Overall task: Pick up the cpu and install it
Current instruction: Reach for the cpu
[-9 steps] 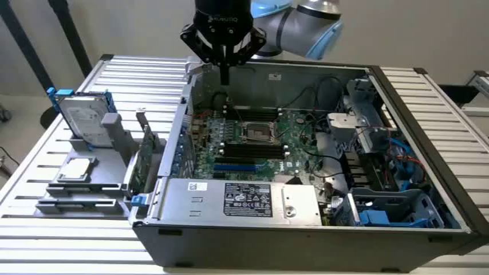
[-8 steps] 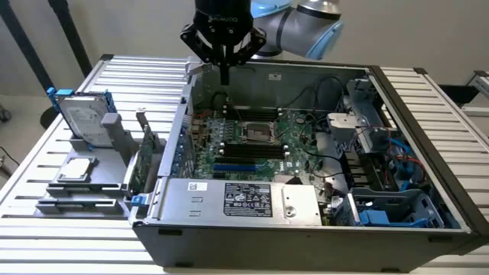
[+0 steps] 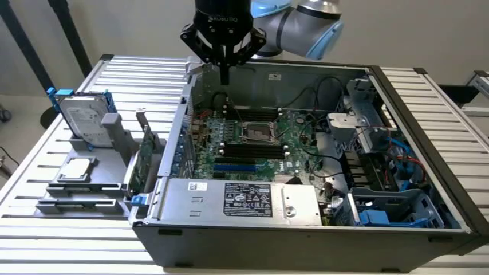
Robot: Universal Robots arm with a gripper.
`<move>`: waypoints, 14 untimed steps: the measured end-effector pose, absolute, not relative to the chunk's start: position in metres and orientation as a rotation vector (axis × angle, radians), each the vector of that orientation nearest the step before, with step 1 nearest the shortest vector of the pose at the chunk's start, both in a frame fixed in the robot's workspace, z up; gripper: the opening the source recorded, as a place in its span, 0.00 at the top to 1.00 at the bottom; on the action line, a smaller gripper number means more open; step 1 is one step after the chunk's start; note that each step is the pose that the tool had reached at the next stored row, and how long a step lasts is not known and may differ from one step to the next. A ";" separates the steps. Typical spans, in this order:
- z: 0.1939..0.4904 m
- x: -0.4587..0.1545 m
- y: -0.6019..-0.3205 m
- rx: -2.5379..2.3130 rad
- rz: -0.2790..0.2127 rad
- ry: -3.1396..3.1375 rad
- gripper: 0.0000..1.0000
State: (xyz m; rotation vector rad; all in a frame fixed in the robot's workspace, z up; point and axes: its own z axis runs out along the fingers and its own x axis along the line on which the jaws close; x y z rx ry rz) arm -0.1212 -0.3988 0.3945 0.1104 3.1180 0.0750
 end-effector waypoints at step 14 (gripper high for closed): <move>0.390 -0.172 -0.399 0.111 0.072 3.118 0.89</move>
